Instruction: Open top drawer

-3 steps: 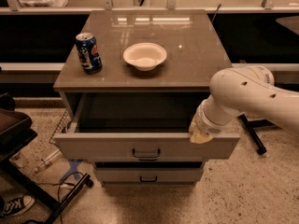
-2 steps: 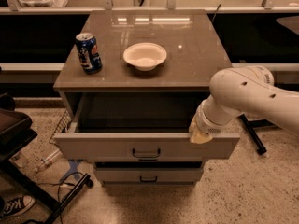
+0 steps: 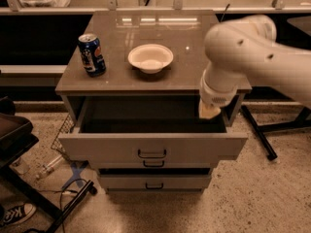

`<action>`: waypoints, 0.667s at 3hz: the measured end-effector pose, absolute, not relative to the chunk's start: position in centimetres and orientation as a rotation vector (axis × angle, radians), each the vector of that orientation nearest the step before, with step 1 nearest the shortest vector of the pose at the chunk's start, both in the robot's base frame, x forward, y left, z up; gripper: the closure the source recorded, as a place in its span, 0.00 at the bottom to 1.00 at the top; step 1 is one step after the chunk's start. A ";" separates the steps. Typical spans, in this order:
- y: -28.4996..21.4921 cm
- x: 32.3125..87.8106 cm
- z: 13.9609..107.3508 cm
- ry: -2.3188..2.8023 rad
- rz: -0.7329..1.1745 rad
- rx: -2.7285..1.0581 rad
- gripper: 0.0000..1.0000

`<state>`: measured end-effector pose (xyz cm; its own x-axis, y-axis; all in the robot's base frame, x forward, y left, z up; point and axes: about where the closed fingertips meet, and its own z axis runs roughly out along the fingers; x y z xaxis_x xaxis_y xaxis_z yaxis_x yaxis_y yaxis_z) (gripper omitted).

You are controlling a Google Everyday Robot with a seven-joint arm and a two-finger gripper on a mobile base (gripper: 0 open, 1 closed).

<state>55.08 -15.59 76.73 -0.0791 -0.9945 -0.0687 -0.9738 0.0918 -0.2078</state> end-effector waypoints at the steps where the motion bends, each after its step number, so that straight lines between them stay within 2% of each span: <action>1: -16.0 56.0 81.4 2.226 -0.274 -2.011 1.00; 2: -16.9 56.4 83.1 2.232 -0.395 -2.004 1.00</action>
Offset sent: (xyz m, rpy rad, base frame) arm 0.0268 -0.0138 0.0877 -0.2123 -0.1346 -0.0426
